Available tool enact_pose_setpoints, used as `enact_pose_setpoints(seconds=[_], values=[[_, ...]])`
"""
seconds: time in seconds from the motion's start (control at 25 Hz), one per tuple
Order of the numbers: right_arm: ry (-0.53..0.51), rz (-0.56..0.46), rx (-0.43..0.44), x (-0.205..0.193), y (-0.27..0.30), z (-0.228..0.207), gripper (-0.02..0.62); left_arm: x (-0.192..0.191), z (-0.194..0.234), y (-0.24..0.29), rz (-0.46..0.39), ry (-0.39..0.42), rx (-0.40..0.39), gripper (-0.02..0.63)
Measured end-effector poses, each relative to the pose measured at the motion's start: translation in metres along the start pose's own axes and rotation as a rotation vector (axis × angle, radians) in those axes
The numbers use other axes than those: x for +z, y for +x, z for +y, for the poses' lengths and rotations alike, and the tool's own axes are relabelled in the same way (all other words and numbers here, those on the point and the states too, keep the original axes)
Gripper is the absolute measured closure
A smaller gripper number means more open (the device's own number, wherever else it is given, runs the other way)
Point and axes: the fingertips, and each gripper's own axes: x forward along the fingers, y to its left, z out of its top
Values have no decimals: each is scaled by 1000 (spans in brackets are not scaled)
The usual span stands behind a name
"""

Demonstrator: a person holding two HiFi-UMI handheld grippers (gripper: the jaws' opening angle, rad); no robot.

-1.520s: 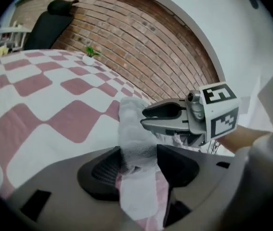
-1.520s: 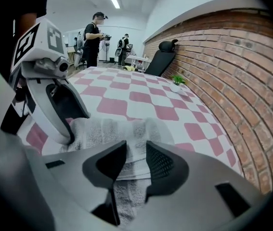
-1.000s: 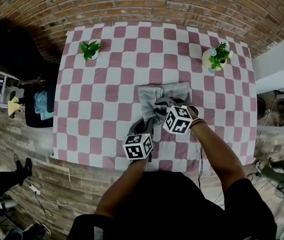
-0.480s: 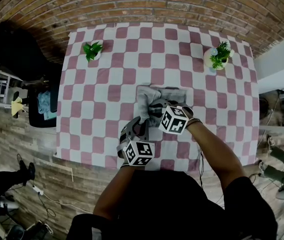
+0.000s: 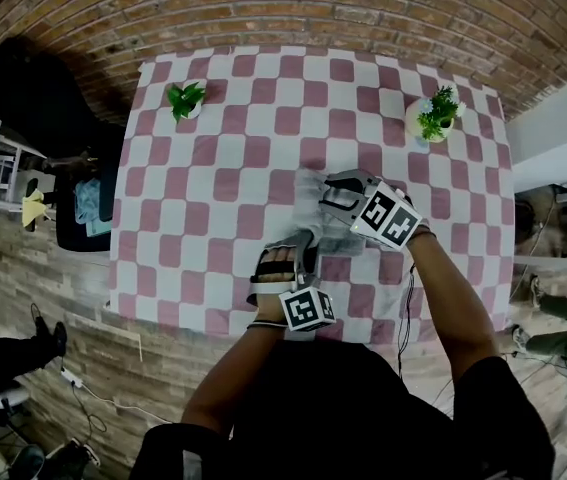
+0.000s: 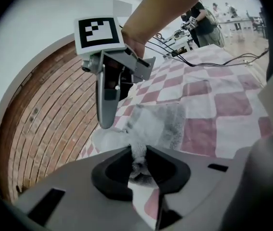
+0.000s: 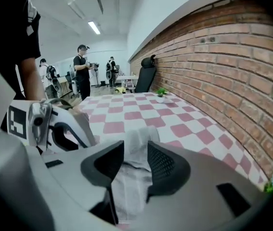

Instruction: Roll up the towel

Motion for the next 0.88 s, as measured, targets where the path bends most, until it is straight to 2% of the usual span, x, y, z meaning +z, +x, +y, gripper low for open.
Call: enact_pose_setpoints(seconds=[0.12, 0.32, 0.44, 0.52, 0.64, 0.72, 0.8, 0.84, 0.88], values=[[-48, -12, 37, 7, 4, 13, 448, 14, -7, 4, -11, -12, -24, 520], [-132, 90, 33, -10, 12, 22, 448, 30, -20, 10, -28, 22, -53, 511], [-126, 136, 24, -29, 12, 17, 448, 35, -29, 10, -51, 22, -91, 503], [-108, 155, 20, -40, 10, 17, 448, 39, -34, 4, -84, -21, -129, 490], [-83, 165, 16, -53, 9, 17, 449, 42, -35, -13, -121, -171, -192, 460], [-74, 169, 15, -58, 8, 16, 449, 38, -26, -22, -126, -356, -216, 444], [-67, 171, 14, -63, 7, 15, 449, 26, -10, -24, -121, -579, -216, 390], [-64, 171, 14, -65, 6, 15, 449, 17, -2, -23, -112, -652, -194, 363], [-63, 171, 14, -67, 5, 15, 449, 9, 5, -20, -102, -690, -168, 359]])
